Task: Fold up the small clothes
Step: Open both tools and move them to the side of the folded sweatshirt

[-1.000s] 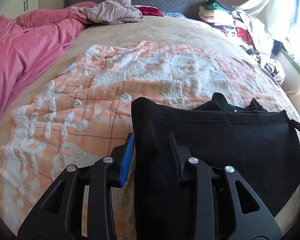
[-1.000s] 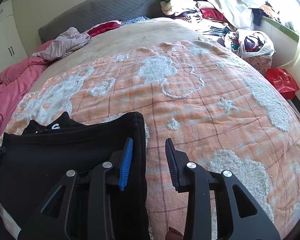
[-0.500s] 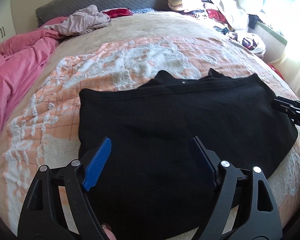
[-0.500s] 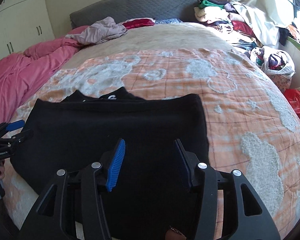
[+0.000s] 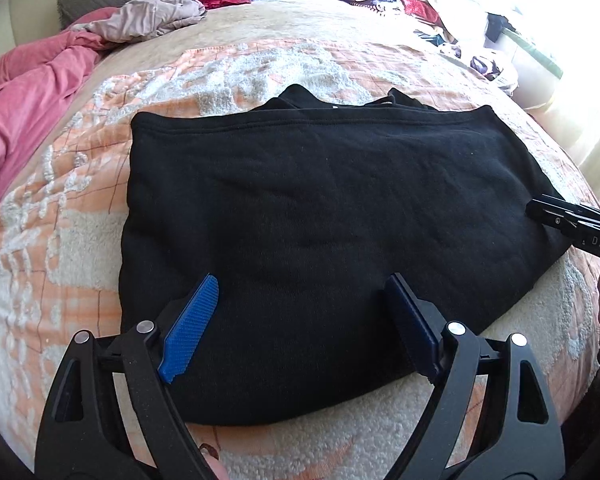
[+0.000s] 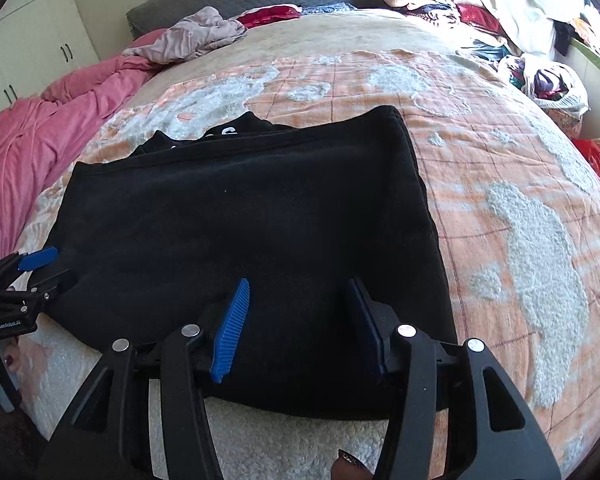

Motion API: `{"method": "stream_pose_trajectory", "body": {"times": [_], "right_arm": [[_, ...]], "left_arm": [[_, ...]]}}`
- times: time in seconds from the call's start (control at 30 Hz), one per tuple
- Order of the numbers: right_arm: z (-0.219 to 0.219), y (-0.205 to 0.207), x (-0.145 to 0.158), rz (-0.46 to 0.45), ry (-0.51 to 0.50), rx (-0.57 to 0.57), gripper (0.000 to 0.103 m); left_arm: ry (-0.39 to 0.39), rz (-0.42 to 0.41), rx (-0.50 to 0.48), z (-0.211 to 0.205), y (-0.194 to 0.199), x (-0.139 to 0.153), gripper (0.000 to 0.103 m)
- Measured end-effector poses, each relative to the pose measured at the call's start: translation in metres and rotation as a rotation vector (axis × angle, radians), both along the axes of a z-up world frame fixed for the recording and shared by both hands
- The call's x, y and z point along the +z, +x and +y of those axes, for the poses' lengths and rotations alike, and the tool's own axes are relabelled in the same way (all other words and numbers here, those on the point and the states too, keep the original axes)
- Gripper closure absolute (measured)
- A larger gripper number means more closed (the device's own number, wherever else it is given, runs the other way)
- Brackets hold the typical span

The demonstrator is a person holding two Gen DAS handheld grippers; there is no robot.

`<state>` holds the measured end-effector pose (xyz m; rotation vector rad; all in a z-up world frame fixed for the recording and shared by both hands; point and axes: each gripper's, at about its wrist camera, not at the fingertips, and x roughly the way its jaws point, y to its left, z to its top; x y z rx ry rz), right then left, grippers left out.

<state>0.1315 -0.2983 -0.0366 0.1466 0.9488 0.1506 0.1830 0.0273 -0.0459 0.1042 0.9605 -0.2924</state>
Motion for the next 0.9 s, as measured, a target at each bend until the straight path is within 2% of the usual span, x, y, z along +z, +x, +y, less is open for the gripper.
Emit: {"method": "stream_pose_trajectory", "body": {"times": [0.2,0.23,0.27,0.3,0.4,0.67,0.77,0.9], "right_arm": [[-0.001,-0.013,0.001,-0.008,0.006,-0.015,0.053],[-0.001,-0.016,0.001,-0.009,0.014,-0.013,0.049],[-0.001,-0.019,0.001,-0.01,0.031,-0.007,0.039],[0.001,-0.02,0.002,-0.011,0.035,-0.007,0.034],[0.008,-0.025,0.005,-0.017,0.003,0.007,0.026],[0.03,-0.035,0.013,-0.068,-0.056,0.07,0.016],[0.04,-0.04,0.017,-0.103,-0.074,0.116,0.013],[0.058,-0.048,0.021,-0.148,-0.104,0.177,0.009]], "left_arm": [[-0.014,0.002,0.002,0.006,-0.011,0.002,0.025],[-0.021,0.005,0.005,0.008,-0.013,0.002,0.025],[-0.024,0.006,0.006,0.009,-0.014,0.002,0.025],[-0.024,0.008,0.006,0.01,-0.016,0.003,0.025],[-0.027,0.011,0.009,0.014,-0.019,0.004,0.025],[-0.035,0.018,0.024,0.025,-0.022,0.01,0.025],[-0.036,0.014,0.037,0.032,-0.021,0.012,0.017],[-0.041,0.014,0.066,0.041,-0.018,0.015,0.014]]}}
